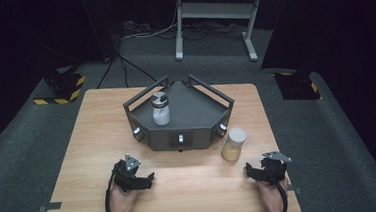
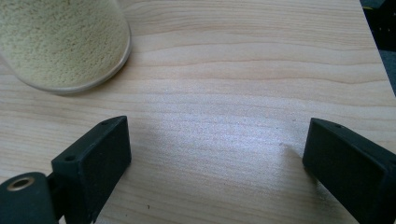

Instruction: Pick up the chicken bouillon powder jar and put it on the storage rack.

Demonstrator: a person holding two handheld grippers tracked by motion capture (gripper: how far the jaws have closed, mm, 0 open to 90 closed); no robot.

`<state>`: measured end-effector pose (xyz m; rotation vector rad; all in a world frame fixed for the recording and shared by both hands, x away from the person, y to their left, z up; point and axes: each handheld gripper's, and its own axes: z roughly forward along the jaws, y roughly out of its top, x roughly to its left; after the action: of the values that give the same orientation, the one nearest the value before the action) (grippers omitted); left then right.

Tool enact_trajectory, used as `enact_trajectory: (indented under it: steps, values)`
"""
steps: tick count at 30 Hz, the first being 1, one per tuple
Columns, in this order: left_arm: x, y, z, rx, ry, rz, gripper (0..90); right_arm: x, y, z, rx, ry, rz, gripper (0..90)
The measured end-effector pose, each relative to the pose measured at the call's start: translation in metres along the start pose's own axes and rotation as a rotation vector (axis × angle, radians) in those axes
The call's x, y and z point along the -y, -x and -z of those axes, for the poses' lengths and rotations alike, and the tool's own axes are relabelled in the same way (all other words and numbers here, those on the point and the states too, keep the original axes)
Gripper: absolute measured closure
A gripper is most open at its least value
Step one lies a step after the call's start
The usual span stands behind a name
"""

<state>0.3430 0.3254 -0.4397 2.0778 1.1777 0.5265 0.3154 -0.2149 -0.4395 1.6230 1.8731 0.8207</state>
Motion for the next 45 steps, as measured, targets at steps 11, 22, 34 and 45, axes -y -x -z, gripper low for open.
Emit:
enact_trajectory:
  steps: [11,22,34,45]
  values:
    - [0.000,-0.001,0.000,0.004,0.002,-0.003,5.4,0.003,0.005,0.003,-0.016,0.005,-0.015,6.8]
    - [0.000,-0.001,0.000,0.003,0.002,-0.003,5.4,0.006,0.002,0.014,-0.076,0.038,0.006,6.6]
    - [0.000,-0.001,0.000,0.003,0.002,-0.003,5.3,-0.001,-0.006,0.016,-0.164,0.060,0.055,7.8]
    - [0.000,0.000,0.000,0.002,0.003,0.000,5.5,-0.006,-0.018,0.011,-0.200,0.105,0.047,9.8]
